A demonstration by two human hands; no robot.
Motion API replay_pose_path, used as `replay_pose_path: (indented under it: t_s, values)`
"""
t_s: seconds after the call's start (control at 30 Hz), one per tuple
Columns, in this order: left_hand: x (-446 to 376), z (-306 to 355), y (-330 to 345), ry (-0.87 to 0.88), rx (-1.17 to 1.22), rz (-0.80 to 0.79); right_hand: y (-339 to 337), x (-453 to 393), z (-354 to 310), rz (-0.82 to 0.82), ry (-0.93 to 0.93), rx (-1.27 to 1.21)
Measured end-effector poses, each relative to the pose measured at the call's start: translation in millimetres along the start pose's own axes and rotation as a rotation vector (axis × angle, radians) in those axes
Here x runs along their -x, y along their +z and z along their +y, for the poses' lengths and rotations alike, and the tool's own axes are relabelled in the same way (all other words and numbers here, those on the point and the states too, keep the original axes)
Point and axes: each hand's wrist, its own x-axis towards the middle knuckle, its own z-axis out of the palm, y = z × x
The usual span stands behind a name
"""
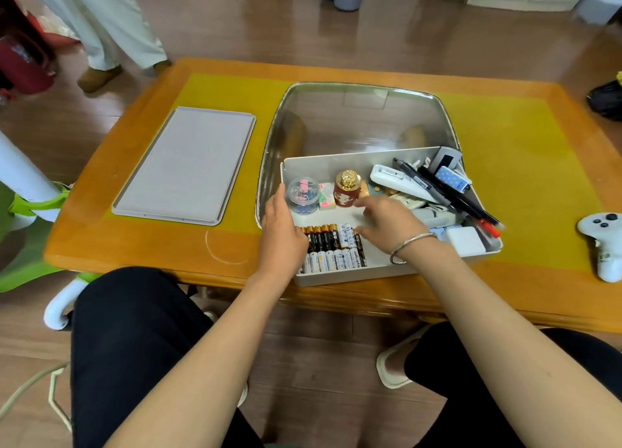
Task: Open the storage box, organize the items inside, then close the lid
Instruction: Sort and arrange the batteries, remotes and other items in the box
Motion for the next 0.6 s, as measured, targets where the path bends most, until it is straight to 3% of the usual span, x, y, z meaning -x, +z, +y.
replay_pose_path:
  t_s: [0.1, 0.2, 0.37, 0.6]
  values:
    - [-2.4, 0.4, 0.0, 0.006, -0.002, -0.004, -27.8, 9.3, 14.3, 0.282, 0.08, -0.014]
    - [-3.8, 0.8, -0.2, -0.003, 0.004, -0.009, -51.0, 13.6, 38.2, 0.41, 0.239, 0.157]
    - [-3.2, -0.6, 0.2, 0.006, 0.019, -0.001, -58.2, 4.9, 60.2, 0.4, 0.328, 0.347]
    - [-3.7, -3.4, 1.4, 0.0, 0.057, 0.005, -52.6, -10.6, 63.0, 0.37, 0.389, 0.401]
